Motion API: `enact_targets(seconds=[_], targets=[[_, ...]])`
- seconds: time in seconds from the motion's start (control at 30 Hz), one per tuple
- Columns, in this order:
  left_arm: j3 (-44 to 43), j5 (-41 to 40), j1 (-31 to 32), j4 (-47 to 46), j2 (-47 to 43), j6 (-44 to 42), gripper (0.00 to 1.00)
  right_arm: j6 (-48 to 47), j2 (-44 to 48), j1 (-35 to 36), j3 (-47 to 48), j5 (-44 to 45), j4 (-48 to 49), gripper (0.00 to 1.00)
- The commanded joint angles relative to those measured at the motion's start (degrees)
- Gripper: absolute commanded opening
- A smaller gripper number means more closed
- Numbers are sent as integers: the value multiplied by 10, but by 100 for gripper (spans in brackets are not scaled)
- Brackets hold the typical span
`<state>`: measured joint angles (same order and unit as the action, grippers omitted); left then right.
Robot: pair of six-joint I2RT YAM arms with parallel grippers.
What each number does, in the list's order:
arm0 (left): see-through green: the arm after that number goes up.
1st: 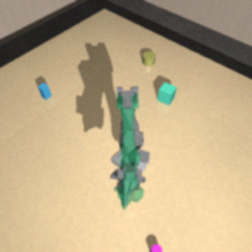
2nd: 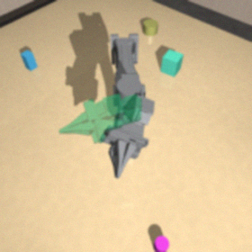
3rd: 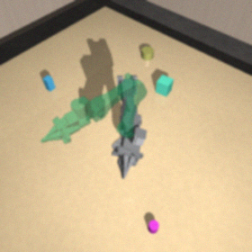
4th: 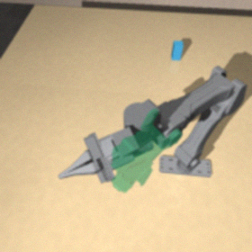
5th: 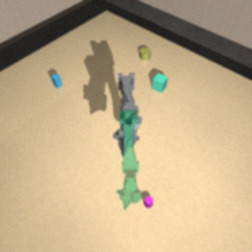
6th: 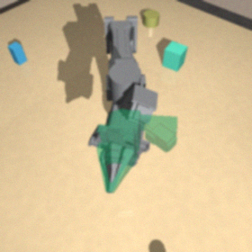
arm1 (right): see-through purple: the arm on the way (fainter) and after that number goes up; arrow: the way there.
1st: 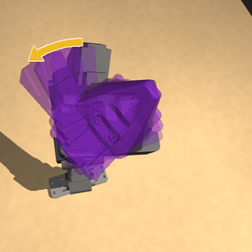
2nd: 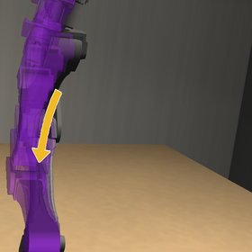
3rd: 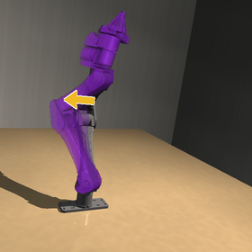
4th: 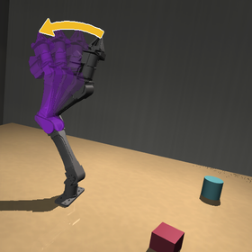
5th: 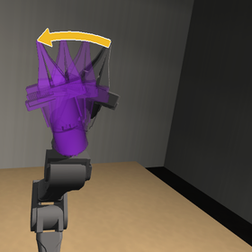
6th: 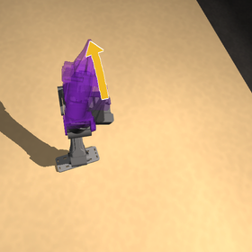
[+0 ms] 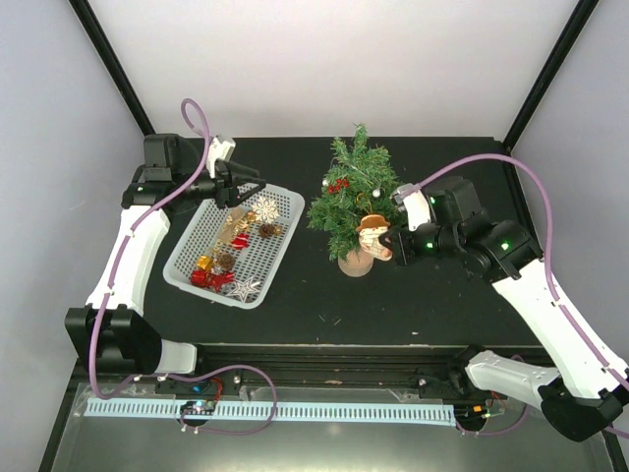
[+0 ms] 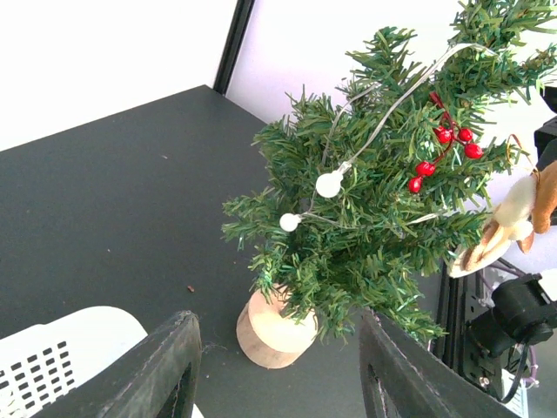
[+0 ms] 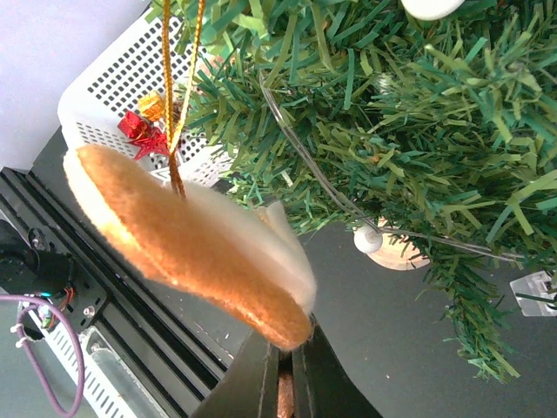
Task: Decorate the small christmas tree
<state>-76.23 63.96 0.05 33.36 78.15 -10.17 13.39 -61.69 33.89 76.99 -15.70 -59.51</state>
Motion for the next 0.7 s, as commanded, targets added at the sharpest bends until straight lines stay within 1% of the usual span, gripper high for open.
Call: enact_targets(seconds=[0.0, 0.17, 0.33, 0.47, 0.67], targets=[[7, 21, -8, -19, -1, 8, 51, 5, 9, -5, -2, -19, 9, 1], [10, 27, -12, -22, -3, 12, 52, 24, 2, -6, 9, -41, 4, 1], [15, 31, -15, -32, -2, 19, 52, 53, -17, -6, 43, -80, -27, 1], [17, 34, -15, -38, -1, 23, 52, 69, -19, -8, 44, -100, -32, 1], [19, 38, -16, -39, -1, 24, 52, 77, -17, -33, 31, -116, -26, 1]])
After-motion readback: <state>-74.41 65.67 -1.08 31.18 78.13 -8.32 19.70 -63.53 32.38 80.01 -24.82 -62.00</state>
